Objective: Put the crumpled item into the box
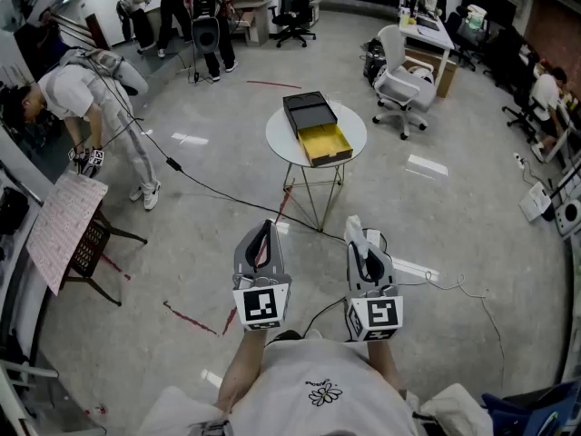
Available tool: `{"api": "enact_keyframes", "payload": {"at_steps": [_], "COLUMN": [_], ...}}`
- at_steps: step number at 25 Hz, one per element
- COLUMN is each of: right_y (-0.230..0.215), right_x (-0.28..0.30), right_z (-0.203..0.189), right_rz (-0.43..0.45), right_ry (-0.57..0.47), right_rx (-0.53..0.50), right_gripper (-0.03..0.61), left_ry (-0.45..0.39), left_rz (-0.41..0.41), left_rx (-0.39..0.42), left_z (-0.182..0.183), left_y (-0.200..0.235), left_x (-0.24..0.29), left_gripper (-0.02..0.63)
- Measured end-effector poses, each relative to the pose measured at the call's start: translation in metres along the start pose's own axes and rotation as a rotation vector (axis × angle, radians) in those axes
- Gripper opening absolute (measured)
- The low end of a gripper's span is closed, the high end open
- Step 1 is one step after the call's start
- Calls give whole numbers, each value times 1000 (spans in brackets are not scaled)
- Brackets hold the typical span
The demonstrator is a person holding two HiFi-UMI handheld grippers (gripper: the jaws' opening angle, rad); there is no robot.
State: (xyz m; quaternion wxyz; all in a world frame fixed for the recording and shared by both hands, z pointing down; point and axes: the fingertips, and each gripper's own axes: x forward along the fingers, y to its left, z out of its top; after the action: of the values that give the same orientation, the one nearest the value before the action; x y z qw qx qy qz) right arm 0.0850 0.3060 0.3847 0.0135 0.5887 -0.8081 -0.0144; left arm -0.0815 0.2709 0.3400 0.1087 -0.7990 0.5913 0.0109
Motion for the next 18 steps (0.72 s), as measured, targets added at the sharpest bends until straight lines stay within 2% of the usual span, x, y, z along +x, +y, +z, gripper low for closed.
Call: {"api": "enact_keyframes", "payload": {"at_steps": [11, 18], "right_y": [-22, -37], "right_x": [6, 12], "right_z": [-10, -24], "right_rz": [-32, -46], "right_ry": [36, 56], "right_rx": [33, 92], "right_gripper": [51, 51], "left_ry": [38, 56], "left_rz": [-25, -15], "left_rx": [-32, -62], "left_z": [-18, -34], "left_y": [-7, -2], "left_x": [23, 37], "left_gripper": [0, 0]}}
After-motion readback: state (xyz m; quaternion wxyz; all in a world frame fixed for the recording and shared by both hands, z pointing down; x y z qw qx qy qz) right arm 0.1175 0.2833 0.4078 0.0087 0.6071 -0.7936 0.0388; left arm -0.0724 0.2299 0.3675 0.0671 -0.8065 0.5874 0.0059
